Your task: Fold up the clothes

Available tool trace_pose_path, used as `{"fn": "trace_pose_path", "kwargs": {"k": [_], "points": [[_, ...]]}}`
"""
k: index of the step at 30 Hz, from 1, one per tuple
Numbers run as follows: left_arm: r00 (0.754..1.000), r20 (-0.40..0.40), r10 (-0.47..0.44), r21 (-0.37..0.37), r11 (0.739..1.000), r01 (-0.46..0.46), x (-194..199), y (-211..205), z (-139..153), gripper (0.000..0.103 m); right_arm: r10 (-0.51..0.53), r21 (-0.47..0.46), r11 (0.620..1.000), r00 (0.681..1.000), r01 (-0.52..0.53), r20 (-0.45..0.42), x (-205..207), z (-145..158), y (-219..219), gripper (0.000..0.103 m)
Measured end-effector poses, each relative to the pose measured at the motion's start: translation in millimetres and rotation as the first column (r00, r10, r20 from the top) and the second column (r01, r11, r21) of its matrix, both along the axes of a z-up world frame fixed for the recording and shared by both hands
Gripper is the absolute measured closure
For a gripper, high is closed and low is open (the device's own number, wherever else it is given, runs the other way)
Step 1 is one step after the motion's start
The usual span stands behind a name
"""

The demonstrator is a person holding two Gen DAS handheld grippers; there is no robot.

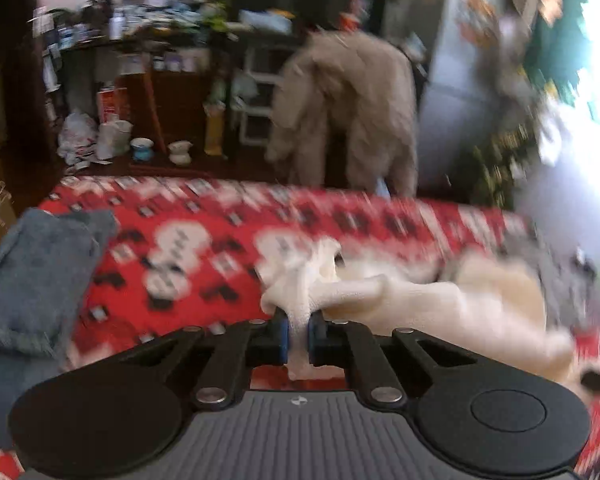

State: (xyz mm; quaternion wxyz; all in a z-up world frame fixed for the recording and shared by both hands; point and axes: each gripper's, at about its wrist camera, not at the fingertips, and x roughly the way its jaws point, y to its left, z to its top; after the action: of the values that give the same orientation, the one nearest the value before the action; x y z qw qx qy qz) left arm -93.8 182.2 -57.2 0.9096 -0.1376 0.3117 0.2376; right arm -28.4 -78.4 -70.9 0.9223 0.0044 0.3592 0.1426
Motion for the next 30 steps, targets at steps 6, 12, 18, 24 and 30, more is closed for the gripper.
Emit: {"fn": "trace_pose_path", "kwargs": {"k": [6,12,18,24,30], "points": [[0.993,0.019,0.118,0.027,0.993,-0.118,13.1,53.2,19.2,0.095,-0.074,0.011,0.997,0.995,0.073,0.060,34.5,13.9,-9.0,0.096],[0.997,-0.051,0.056,-0.063,0.996,-0.059,12.8,49.2,-14.4,0.072,-0.112,-0.040,0.993,0.993,0.110,-0.048,63.9,-18.3,-14.7,0.094],[0.999,-0.032,0.025,-0.198,0.980,-0.031,-19.4,38.4,-24.4,0.054,-0.109,-0.089,0.991,0.992,0.104,-0.060,59.1,-37.0,-16.3,0.073],[0.998,-0.056,-0.043,-0.300,0.954,0.024,-36.0,18.4,-39.1,0.054,-0.079,-0.109,0.992,0.994,0.071,-0.077,45.2,-41.7,-19.1,0.061],[0.997,-0.055,-0.058,-0.396,0.918,0.032,-22.9,-1.9,-57.8,0.054,-0.064,-0.108,0.993,0.991,0.052,-0.115,30.0,-53.2,-18.2,0.055]]}}
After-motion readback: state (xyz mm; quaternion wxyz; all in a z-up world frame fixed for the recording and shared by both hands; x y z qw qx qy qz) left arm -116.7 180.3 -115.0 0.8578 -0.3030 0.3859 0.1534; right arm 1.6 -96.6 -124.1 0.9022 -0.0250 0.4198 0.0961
